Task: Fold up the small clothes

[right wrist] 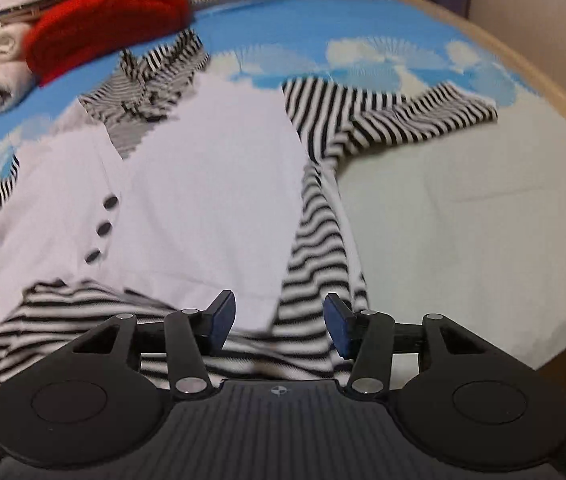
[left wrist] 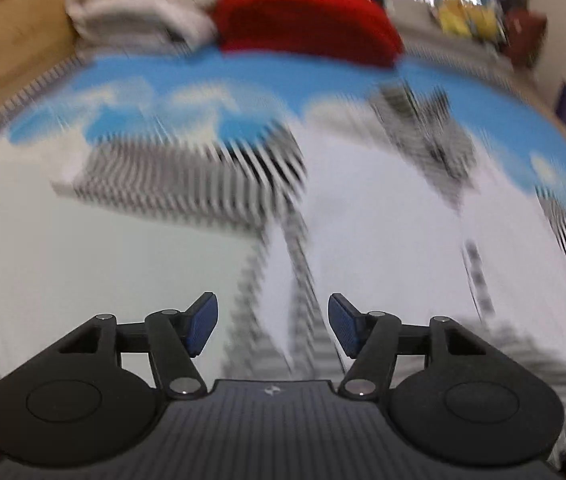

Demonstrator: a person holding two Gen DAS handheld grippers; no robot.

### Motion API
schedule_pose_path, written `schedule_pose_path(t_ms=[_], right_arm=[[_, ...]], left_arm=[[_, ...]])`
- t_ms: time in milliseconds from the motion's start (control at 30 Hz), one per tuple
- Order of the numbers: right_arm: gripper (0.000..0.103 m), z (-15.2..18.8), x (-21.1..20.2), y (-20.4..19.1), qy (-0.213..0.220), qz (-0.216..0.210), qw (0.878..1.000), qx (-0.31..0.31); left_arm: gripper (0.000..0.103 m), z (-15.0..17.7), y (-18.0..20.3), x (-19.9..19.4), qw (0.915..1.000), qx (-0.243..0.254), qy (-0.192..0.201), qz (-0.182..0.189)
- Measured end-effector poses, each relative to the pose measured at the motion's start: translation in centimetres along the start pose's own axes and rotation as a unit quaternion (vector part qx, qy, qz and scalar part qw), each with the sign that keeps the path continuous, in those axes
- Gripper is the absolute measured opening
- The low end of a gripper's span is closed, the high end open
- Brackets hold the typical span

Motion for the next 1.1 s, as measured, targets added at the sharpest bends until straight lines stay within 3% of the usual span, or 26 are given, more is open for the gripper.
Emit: schedule_pose_path(t_ms=[100, 167, 333, 467, 567, 633, 667, 733, 800, 933, 1000, 1067, 1100], right_arm=[[0.051, -1.1, -1.0, -1.3, 0.04, 0.001, 0.999, -0.018], [0.051, -1.4, -2.4, -2.1, 0.078, -0.001, 0.997, -0.027], [0.052, -5.7, -4.9, -4.1, 0.138, -0.017, 0.989, -0.049], [0.06, -11.0, -5.3, -6.3, 0.15, -0.016, 0.986, -0.072], [0.063, -15.2, -4.4, -8.6, 0.155, -0.024, 0.984, -0.082], [0.063, -17.4, -3.0, -10.3, 0.162, -0.048, 0.981, -0.09], [0.063, -18.3, -2.0, -11.1, 0.163, -0.061, 0.98, -0.097], [0.063, -19.3, 0.5, -12.5, 0.163, -0.07, 0.978, -0.111], [0.062, -19.2, 3.3, -13.0, 0.152, -0.07, 0.979, -0.115], [0.061, -16.9, 8.8, -13.2, 0.065, -0.062, 0.992, -0.089], [0.061, -16.0, 10.3, -13.4, 0.03, -0.065, 0.994, -0.085], [0.061, -15.7, 10.6, -13.8, 0.024, -0.069, 0.993, -0.094], [0.061, -15.7, 10.5, -14.0, 0.027, -0.069, 0.992, -0.103]], left_arm=[[0.067, -4.1, -1.9, 1.2, 0.9981, -0.026, 0.05, -0.025], [0.068, -6.7, -3.7, 2.8, 0.9967, -0.044, 0.058, -0.037], [0.07, -11.0, -6.8, 8.6, 0.9958, -0.07, 0.034, -0.049], [0.071, -11.2, -11.2, 12.5, 0.9929, -0.098, 0.013, -0.066], [0.071, -8.4, -15.9, 15.9, 0.9823, -0.163, -0.03, -0.087], [0.068, -6.9, -18.7, 18.1, 0.968, -0.212, -0.082, -0.107], [0.068, -6.5, -20.1, 18.6, 0.9601, -0.245, -0.085, -0.105], [0.068, -6.0, -22.2, 19.3, 0.9487, -0.286, -0.088, -0.103], [0.068, -6.0, -23.4, 19.7, 0.9452, -0.299, -0.081, -0.102], [0.068, -5.9, -23.9, 20.9, 0.9426, -0.309, -0.076, -0.102], [0.068, -6.5, -23.4, 21.5, 0.948, -0.288, -0.071, -0.114], [0.047, -7.1, -22.9, 22.2, 0.953, -0.262, -0.075, -0.132], [0.006, -7.5, -22.4, 22.4, 0.956, -0.248, -0.077, -0.137]])
Point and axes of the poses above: each gripper's, at about its wrist camera, not at the fingertips, and x roughly the way its jaws point, y to its right, z to its underside, the point moved 5 cm from there along x, roughly the way its jaws point, and after that the axes turned 4 degrees about -z, right-handed, at the moved point
